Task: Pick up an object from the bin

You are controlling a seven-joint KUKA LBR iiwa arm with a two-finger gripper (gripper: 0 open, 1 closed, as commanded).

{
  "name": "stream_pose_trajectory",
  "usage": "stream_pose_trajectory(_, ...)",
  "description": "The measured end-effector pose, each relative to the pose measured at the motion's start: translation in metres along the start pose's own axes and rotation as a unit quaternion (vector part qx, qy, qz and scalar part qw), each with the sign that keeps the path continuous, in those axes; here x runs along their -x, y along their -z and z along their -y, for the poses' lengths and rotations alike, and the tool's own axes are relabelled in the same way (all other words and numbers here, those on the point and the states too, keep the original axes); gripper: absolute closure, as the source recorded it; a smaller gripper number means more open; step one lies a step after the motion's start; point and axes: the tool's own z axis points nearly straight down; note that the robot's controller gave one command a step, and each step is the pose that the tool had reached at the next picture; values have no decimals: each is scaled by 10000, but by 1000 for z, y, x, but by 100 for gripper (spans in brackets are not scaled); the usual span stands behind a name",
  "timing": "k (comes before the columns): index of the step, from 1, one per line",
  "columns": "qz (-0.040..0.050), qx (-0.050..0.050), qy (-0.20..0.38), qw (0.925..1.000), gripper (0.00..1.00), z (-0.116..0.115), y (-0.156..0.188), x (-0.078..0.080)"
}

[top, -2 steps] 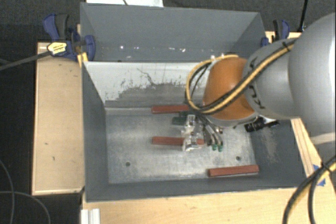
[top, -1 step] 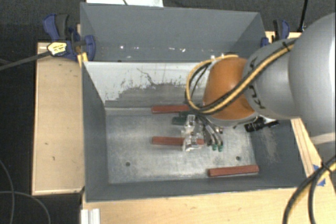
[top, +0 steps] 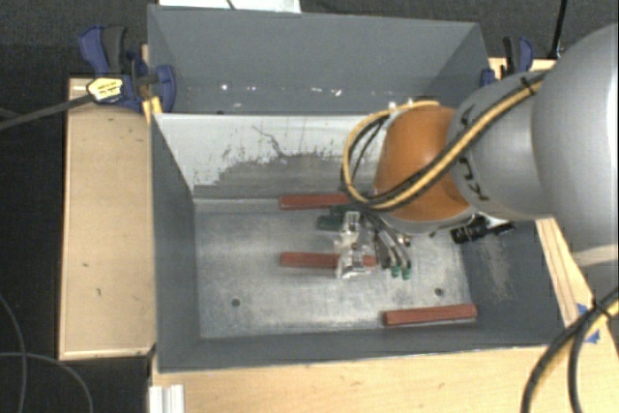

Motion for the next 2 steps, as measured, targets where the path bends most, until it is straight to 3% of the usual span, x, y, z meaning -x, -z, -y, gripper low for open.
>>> stream_pose_trajectory(1, -18, 9, 346, 9994, 100, -10, 38, 6)
stream_pose_trajectory(2, -23, 10, 848, 9964, 100, -3, 199, 14)
